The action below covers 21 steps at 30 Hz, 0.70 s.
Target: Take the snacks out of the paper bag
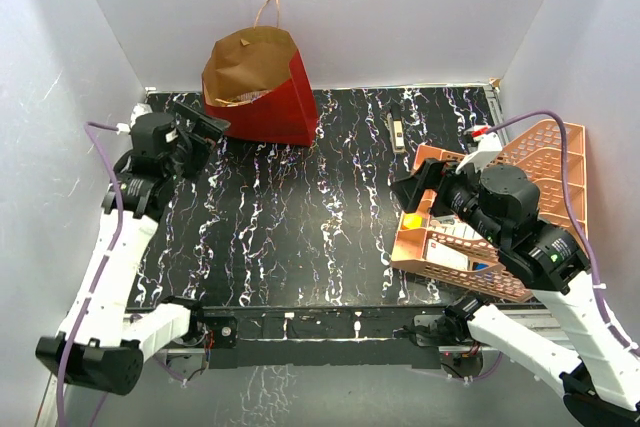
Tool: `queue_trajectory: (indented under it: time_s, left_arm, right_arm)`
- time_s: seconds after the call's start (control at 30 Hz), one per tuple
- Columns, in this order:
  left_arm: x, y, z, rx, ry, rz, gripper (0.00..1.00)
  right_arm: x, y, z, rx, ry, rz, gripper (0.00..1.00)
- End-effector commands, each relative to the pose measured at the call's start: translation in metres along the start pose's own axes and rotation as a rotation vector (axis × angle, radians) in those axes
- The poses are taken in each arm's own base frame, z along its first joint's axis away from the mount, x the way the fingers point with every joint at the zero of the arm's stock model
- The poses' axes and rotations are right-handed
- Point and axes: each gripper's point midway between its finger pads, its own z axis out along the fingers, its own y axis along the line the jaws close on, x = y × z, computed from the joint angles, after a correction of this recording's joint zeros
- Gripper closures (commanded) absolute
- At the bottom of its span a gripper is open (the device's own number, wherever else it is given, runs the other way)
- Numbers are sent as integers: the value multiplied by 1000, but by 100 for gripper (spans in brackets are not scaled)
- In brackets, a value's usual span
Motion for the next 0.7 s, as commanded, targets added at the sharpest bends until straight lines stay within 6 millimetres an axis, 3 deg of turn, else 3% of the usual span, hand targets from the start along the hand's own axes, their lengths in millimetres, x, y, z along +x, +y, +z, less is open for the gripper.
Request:
queue_trajectory:
  time_s: [0.0,0.2,0.3,0.4,0.57,0.67]
  left_arm:
    - [-7,-36,32,92,19,-219,2]
    - [-19,-67,79,175,-4,-305,4]
    - [-23,-74,99,174,-12,-328,14]
    - [-30,-92,113,234,-24,-300,34]
    - [-40,-92,131,229,-70,-325,44]
    - [-42,-88,138,209,-85,-327,56]
  right_arm:
    - [-14,16,1,-68,-56,37,2]
    - [-19,18,-2,-75,-74,54,2]
    - [-21,16,0,-58,-84,62,2]
    - [-19,17,2,-62,-69,58,2]
    - [-18,19,6,-68,-67,79,2]
    - [-17,23,9,-78,-51,73,2]
